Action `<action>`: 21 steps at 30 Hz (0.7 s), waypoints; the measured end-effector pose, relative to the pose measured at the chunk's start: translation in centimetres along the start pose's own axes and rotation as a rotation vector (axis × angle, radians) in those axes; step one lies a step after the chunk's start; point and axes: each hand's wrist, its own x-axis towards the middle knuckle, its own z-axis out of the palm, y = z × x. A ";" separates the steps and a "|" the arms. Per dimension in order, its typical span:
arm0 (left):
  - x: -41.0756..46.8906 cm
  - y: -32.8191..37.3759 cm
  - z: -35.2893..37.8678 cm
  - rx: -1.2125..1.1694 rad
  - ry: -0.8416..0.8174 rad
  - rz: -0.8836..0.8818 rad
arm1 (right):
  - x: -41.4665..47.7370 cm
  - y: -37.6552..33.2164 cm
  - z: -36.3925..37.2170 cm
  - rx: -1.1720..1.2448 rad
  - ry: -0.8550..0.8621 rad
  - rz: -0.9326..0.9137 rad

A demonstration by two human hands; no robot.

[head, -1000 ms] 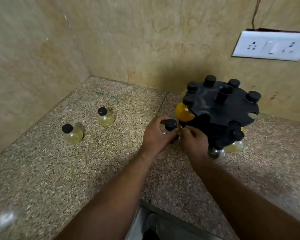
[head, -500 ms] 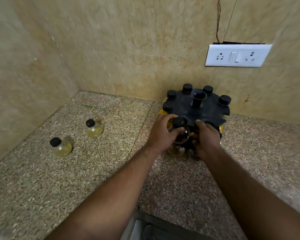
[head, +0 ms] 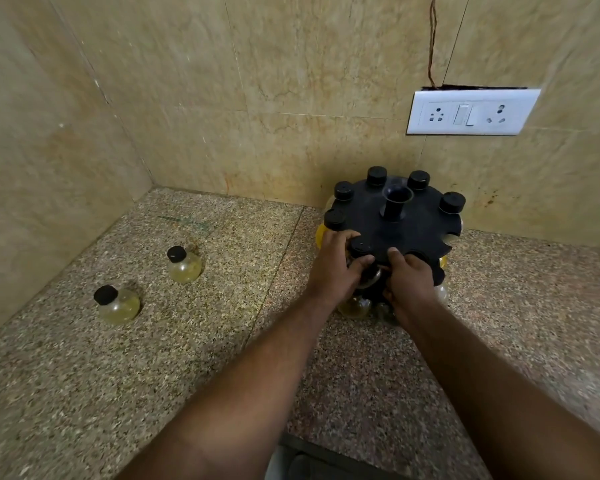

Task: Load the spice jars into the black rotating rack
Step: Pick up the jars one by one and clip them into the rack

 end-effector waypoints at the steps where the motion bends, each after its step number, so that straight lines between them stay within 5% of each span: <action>1: 0.1 -0.1 -0.1 -0.003 0.009 -0.002 | -0.1 0.0 0.2 0.011 0.004 -0.002; 12: 1.0 -3.3 -3.4 -0.022 0.188 -0.141 | -3.4 1.6 3.5 -0.211 -0.158 -0.143; 21: -1.8 -11.1 -8.4 -0.021 0.264 -0.383 | -0.7 6.5 9.3 -0.758 -0.395 -0.272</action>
